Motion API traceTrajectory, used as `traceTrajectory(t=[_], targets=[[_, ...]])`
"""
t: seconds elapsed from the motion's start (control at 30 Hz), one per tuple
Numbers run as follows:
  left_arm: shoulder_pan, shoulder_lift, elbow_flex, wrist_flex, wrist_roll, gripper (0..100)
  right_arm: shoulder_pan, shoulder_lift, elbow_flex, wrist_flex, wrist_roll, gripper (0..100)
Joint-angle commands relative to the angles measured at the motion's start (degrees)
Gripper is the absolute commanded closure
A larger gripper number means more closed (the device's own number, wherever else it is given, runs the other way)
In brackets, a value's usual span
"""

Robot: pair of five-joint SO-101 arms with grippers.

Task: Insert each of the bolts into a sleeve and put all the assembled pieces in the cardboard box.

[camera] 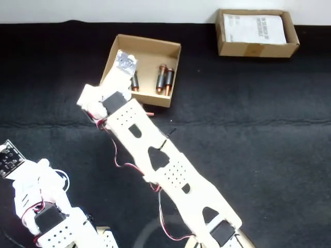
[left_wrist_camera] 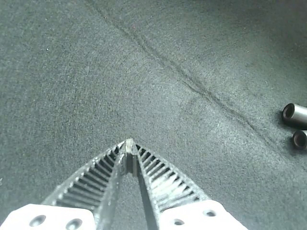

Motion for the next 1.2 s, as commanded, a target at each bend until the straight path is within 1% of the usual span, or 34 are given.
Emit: traceTrajectory(t=[0.0,0.13,0.4,0.53,0.63,0.7,0.97,1.17], targets=[[0.6,-0.4,1.2,0.0,-0.3,99,-0.2,-1.2,0.1,0.4,-0.5,84.3],[0.6,-0.4,1.2,0.0,-0.3,99,0.1,-0.2,0.0,2.4,-0.5,84.3],[0.6,-0.4,1.2,0.0,-0.3,99,2.9,4.9,-0.5,1.8,-0.2,84.3],[0.6,-0.4,1.2,0.0,-0.3,99,4.3,5.1,-0.5,-2.5,0.3,84.3],[0.6,-0.4,1.2,0.0,-0.3,99,4.4,5.1,-0.5,-5.8,2.9,84.3],[0.6,-0.4,1.2,0.0,-0.3,99,4.1,5.1,-0.5,-6.5,3.1,84.3],[0.6,-0.4,1.2,0.0,-0.4,99,3.2,5.2,0.1,-5.9,2.7,84.3],[0.6,-0.5,1.2,0.0,-0.4,99,3.1,5.4,0.2,-2.4,2.7,84.3]])
